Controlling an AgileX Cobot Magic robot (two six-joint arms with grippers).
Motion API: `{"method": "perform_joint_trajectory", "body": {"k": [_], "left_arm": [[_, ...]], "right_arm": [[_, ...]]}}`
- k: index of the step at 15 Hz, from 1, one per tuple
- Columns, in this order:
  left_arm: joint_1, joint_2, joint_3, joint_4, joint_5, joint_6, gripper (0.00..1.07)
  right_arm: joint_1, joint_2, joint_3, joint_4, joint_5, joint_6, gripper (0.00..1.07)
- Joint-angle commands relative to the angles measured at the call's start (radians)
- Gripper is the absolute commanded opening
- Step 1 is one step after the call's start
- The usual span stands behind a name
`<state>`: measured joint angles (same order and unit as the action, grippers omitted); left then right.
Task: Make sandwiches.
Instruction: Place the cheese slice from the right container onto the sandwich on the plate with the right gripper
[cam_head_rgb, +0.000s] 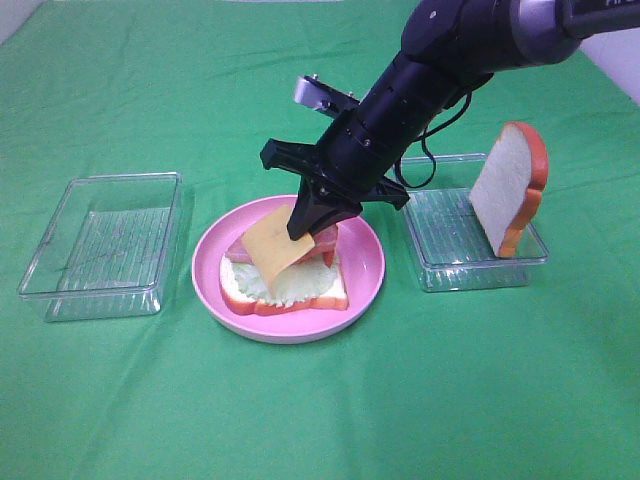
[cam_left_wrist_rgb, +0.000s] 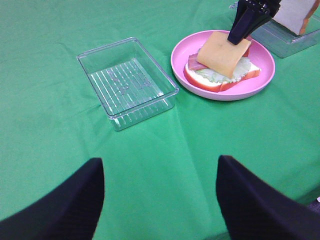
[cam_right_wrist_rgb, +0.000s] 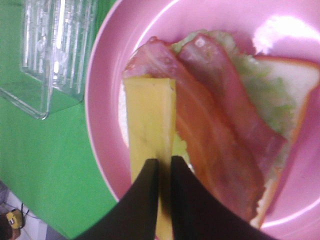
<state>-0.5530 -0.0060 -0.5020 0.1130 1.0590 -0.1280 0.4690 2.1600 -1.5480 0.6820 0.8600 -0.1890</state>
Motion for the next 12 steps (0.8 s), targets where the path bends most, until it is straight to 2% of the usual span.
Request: {"method": "perform_joint_trajectory", "body": {"k": [1,4,5,8,12], "left_arm": [[-0.003,-0.008,0.001,-0.004,-0.008,0.003,0.62],[-0.003,-0.008,0.001,-0.004,-0.008,0.003,0.62],[-0.003,-0.008,0.001,-0.004,-0.008,0.003,0.62],[-0.003,-0.008,0.001,-0.004,-0.008,0.003,0.62],[-0.003,-0.008,0.001,-0.004,-0.008,0.003,0.62]], "right_arm": [[-0.002,0.002,0.007,-0.052,-0.017,0.042,0.22],[-0.002,0.002,0.007,-0.067,-0.032,0.059,0.44],[-0.002,0.001,0.007,-0.068,-0.04,0.061,0.56],[-0.002,0.001,0.005,-0.082,-0.04,0.06,0.63],[-0.002,-0.032,0.005,-0.12,-0.031,0.052,0.64]]}}
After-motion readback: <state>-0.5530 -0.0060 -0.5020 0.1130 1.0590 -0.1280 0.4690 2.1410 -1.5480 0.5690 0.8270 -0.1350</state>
